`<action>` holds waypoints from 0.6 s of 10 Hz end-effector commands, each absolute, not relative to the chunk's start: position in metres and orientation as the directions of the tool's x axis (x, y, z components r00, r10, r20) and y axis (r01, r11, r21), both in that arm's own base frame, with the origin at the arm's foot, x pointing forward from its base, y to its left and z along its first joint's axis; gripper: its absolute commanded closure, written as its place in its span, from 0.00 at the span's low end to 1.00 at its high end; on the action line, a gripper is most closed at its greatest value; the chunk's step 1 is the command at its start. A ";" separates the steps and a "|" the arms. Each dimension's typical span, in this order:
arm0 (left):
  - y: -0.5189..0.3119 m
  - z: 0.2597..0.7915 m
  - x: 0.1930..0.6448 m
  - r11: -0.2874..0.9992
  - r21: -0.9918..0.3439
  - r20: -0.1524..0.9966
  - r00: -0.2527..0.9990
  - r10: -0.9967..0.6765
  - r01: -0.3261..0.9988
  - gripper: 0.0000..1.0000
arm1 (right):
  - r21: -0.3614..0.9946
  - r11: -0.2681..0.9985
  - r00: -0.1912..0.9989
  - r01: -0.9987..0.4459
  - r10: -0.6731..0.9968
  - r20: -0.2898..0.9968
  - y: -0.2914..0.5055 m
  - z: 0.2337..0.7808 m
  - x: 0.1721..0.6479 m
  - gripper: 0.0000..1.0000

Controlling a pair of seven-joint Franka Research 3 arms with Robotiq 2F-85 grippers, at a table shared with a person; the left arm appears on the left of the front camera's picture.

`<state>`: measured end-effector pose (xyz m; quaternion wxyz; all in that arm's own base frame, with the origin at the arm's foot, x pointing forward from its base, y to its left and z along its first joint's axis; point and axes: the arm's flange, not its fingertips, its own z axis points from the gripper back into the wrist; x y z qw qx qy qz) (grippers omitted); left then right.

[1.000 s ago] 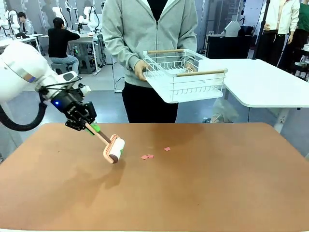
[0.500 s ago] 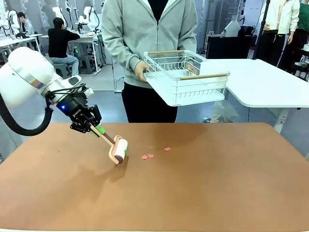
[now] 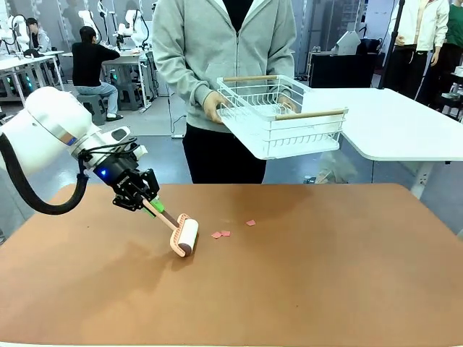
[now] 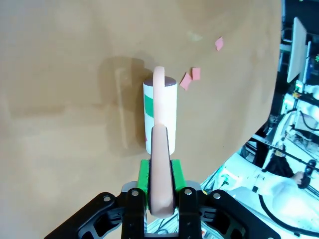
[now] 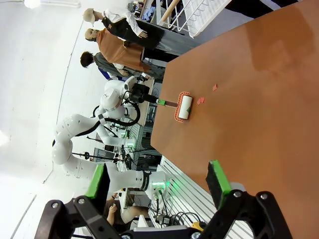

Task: Clean the table.
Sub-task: Clean the table with the Lint Roller when the human lifts the Dish drying rack.

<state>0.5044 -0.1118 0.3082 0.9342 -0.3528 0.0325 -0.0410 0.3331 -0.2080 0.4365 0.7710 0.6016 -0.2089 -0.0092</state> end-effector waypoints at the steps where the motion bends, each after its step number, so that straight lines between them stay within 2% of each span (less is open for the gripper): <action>1: -0.118 0.290 0.505 0.745 -0.666 -0.038 0.995 -0.090 0.042 0.78 | 0.929 0.264 0.905 -0.261 -0.268 0.331 -0.206 0.438 0.332 0.00; 6: -0.130 0.290 0.497 0.719 -0.694 -0.018 0.997 -0.077 0.043 0.78 | 0.929 0.264 0.905 -0.261 -0.268 0.331 -0.206 0.438 0.332 0.00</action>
